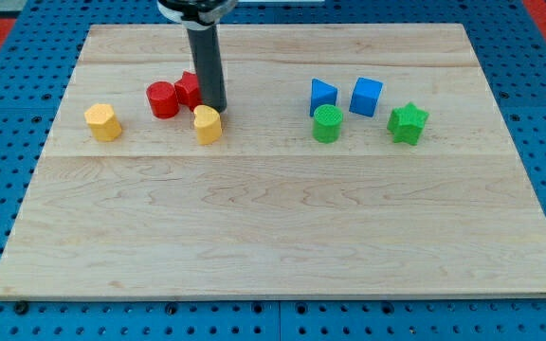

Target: Place the yellow blocks at the left center of the board

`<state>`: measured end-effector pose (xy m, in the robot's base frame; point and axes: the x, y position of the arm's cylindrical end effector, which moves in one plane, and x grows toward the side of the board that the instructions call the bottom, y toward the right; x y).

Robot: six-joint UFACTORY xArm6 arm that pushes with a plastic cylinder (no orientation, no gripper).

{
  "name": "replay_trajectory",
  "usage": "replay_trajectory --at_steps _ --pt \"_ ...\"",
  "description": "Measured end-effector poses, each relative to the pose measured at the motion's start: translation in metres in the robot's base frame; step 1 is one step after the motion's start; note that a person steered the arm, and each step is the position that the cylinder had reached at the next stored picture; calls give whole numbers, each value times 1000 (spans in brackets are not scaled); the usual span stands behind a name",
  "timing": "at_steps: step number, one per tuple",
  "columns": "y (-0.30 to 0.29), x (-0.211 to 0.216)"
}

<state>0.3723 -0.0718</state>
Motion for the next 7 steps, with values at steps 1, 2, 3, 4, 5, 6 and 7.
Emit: replay_trajectory --at_steps 1,2,3,4,5,6,7 --pt "-2 29" --pt "28 38" --pt "28 81" --pt "-31 63" --pt "-70 50" --pt "-15 40" --pt "-5 19"
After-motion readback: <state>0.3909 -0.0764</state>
